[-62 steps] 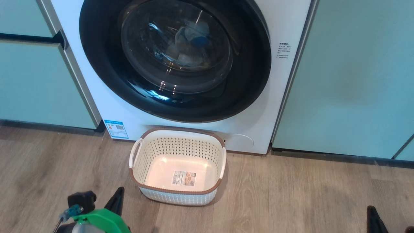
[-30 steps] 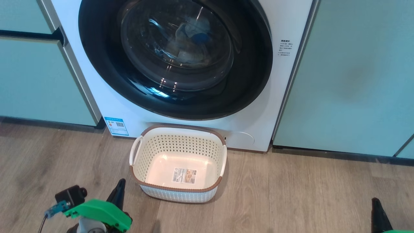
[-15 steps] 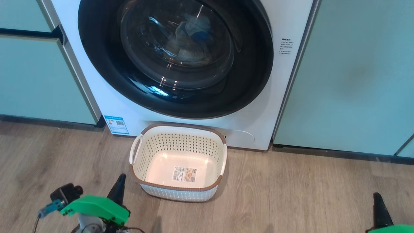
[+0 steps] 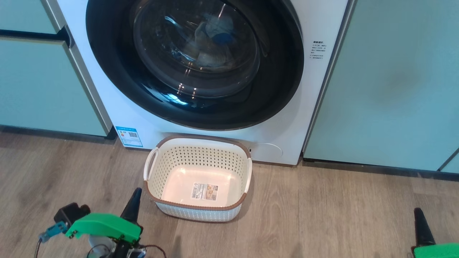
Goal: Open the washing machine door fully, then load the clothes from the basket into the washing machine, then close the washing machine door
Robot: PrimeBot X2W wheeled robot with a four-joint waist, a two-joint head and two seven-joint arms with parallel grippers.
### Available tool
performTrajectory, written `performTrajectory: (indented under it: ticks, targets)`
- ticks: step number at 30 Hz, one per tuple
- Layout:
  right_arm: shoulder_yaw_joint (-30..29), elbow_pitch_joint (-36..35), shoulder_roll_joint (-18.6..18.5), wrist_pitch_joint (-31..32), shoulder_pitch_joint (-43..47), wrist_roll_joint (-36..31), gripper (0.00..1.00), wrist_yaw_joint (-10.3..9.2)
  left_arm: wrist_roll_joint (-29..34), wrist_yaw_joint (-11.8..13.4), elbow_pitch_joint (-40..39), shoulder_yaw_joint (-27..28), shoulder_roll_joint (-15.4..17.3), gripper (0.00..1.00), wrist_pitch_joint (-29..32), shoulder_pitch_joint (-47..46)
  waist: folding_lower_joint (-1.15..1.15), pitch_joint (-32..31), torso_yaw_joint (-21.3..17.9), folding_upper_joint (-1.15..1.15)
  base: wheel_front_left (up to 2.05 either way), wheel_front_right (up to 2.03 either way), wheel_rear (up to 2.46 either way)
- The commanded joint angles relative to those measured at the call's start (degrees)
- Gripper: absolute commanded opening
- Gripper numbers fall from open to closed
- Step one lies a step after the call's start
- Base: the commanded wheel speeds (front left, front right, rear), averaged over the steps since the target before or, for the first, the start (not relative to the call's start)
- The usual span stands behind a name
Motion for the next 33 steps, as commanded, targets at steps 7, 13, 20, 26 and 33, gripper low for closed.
performTrajectory:
  ticks: [7, 13, 20, 26, 33]
  targets:
    - [0.5, -2.3, -1.0, 1.5, -4.3, 4.9, 0.0, -0.11, -4.5, -0.1, -3.2, 2.3, 0.2, 0.0, 1.5, -2.3, 0.0, 0.2, 0.0, 0.0, 0.0, 0.0, 0.0]
    - [0.4, -2.6, -1.0, 2.5, -4.9, 8.6, 0.0, -0.12, -8.0, -0.1, -4.1, 2.9, -0.1, 0.0, 2.5, -2.3, 0.0, 0.3, 0.1, 0.0, 0.0, 0.0, 0.0]
    - [0.4, -2.9, -1.1, 3.7, -5.6, 13.0, 0.0, -0.13, -12.0, -0.1, -5.3, 3.5, -0.5, 0.0, 3.7, -2.2, 0.0, 0.5, 0.1, 0.0, 0.0, 0.0, 0.0]
    - [0.4, -3.1, -1.2, 4.7, -6.1, 16.8, 0.0, -0.14, -15.5, -0.1, -6.2, 4.0, -0.8, 0.0, 4.7, -2.2, 0.0, 0.7, 0.1, 0.0, 0.0, 0.0, 0.0]
    - [0.4, -3.4, -1.3, 5.8, -6.8, 21.1, 0.0, -0.15, -19.5, -0.1, -7.4, 4.6, -1.2, 0.0, 5.9, -2.1, 0.0, 0.9, 0.2, 0.0, 0.0, 0.0, 0.0]
